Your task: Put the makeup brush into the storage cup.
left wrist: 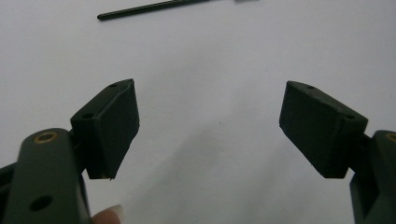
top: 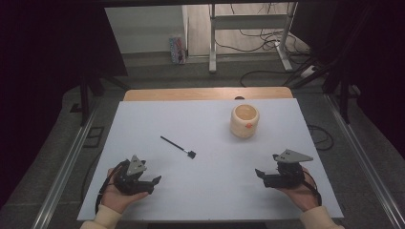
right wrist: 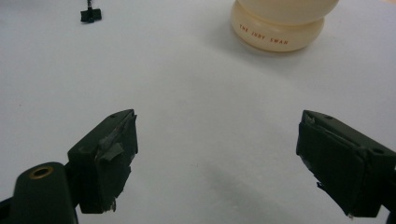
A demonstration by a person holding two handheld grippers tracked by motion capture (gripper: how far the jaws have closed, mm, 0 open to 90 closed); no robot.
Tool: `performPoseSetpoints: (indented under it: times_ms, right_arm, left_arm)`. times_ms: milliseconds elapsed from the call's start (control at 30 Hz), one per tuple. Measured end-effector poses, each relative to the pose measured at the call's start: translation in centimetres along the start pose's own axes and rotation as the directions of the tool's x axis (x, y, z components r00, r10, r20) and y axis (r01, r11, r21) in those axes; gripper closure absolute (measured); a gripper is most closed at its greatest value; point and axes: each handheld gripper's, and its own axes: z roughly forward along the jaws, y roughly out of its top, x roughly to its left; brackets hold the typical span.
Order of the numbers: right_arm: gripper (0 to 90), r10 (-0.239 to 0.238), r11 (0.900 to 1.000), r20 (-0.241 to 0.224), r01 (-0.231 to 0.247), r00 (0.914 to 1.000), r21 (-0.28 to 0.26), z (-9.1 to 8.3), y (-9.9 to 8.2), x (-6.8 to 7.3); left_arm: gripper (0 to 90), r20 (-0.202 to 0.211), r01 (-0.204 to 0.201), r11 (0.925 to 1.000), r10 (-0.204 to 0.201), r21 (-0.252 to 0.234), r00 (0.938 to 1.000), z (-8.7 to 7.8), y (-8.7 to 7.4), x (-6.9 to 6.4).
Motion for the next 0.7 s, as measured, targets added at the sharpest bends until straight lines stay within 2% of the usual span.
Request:
performPoseSetpoints:
  times_ms: [233, 500, 700]
  right_arm:
    - [10.8, -0.016, 0.9997, 0.019, 0.016, 0.9997, -0.016, 0.3, 0.5, 0.4]
    - [11.3, -0.026, 0.9996, -0.005, 0.026, 0.9996, -0.012, 0.8, 0.9, 1.1]
    - [11.6, -0.021, 0.9998, -0.015, 0.021, 0.9997, -0.003, 0.6, 0.7, 0.8]
  left_arm:
    - [20.5, -0.01, -0.004, 1.0, 0.004, 0.004, 0.9999, -0.5, -0.5, -0.3]
    - [20.5, -0.029, 0.011, 0.9999, -0.011, 0.0, 0.9995, -1.2, -1.1, -0.1]
    - [20.5, -0.028, -0.002, 1.0, 0.003, 0.006, 0.9996, -0.8, -0.9, -0.3]
